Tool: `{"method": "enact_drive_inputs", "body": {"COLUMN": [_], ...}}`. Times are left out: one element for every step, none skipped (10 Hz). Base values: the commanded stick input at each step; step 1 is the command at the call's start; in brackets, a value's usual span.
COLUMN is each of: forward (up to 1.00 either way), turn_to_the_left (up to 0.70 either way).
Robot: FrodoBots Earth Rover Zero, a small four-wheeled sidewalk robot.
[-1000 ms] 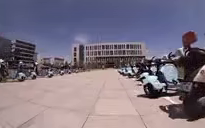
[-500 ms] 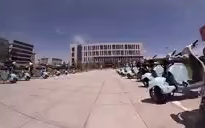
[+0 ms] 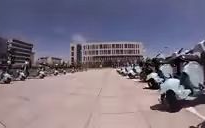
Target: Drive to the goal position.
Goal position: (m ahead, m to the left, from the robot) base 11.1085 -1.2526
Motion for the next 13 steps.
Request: {"method": "enact_drive_inputs", "body": {"forward": [0.7,0.7,0.7,0.7,0.7,0.7,0.7,0.7,0.7,0.7,0.7,0.7,0.7], "turn_to_the_left": [0.0,0.0,0.0,0.0,0.0,0.0,0.0,0.0,0.0,0.22,0.35,0.13,0.06]}}
